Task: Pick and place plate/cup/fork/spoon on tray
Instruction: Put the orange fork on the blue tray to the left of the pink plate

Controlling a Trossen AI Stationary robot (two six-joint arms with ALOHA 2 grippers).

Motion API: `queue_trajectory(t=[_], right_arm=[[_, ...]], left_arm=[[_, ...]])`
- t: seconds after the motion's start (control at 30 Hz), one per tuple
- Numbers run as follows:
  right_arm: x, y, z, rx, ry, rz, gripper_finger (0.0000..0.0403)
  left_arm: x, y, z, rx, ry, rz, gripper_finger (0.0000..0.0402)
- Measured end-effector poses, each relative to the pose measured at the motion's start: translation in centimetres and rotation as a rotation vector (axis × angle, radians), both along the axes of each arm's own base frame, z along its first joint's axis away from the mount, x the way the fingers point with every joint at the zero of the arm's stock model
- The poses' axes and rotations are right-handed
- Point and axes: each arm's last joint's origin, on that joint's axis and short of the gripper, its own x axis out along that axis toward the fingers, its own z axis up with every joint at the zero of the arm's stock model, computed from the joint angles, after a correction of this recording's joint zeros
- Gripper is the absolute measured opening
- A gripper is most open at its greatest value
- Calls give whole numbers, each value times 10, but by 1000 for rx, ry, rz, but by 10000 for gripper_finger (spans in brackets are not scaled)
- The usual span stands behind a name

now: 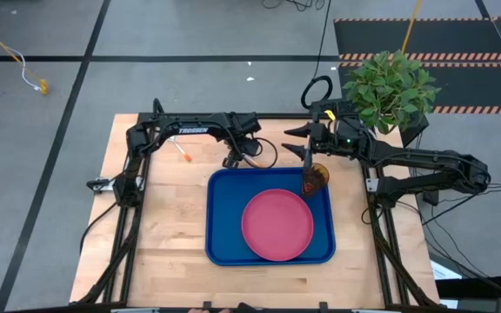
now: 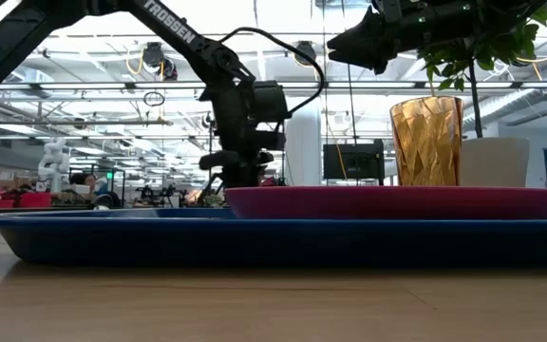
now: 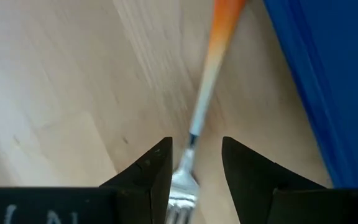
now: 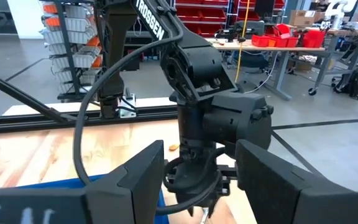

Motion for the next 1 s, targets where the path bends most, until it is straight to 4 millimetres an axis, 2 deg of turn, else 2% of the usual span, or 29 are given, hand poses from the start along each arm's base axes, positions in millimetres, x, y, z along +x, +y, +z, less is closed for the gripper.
queue_trajectory(t=[0.17,0.37,0.83,0.9,1.0], right_arm=[[0,0,0,-2,0,0,192],[0,0,0,-7,3,0,192],[0,0,-1,-19,14,1,192],[0,0,-1,-19,14,1,192],[0,0,-1,-19,14,1,192]], left_arm=[[-1,1,-2,-13,9,16,140],[1,6,-16,-30,26,52,140],[0,5,-16,-38,30,69,139],[0,5,-16,-41,33,76,127],[0,5,-18,-45,42,82,89]])
